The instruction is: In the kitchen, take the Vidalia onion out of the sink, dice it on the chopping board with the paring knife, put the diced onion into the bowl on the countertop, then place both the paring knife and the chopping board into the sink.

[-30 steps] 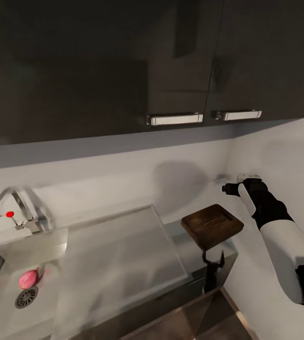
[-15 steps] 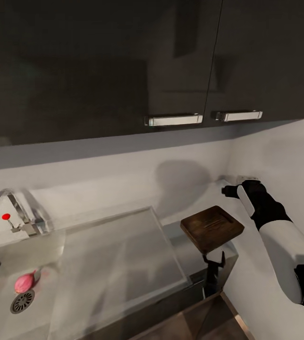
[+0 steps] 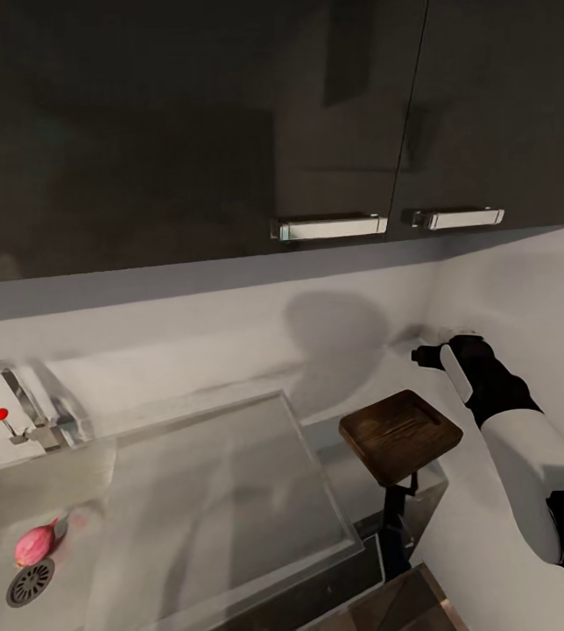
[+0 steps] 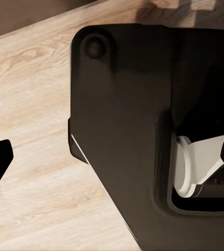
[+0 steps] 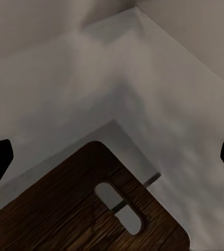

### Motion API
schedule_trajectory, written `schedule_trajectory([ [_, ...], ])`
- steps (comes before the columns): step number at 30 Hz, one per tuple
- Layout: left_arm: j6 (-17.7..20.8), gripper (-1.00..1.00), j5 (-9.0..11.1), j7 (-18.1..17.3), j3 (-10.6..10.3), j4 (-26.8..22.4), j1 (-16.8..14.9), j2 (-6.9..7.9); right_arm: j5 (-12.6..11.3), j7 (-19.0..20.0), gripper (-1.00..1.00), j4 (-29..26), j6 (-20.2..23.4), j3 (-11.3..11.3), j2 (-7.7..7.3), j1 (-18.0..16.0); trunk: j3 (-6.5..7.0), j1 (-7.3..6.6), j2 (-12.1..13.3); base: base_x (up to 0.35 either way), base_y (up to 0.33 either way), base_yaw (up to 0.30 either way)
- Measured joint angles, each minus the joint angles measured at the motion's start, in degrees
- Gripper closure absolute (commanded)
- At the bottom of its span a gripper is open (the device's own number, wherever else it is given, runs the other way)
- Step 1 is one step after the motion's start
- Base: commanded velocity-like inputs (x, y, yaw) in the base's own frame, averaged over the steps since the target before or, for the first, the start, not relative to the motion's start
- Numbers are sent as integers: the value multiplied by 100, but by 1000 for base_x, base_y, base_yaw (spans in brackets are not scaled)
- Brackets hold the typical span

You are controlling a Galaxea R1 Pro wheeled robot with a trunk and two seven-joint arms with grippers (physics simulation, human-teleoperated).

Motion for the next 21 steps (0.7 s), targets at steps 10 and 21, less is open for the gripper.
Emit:
schedule_trajectory([
  [10, 0, -100, 0, 8, 0, 2, 0, -3, 225, 3, -100, 138, -9, -6, -42, 12, 0, 0, 0, 1, 0, 0],
  [21, 0, -100, 0, 8, 0, 3, 0, 2, 267, 802, -100, 320, -102, -15, -499, 15, 0, 0, 0, 0, 0, 0],
])
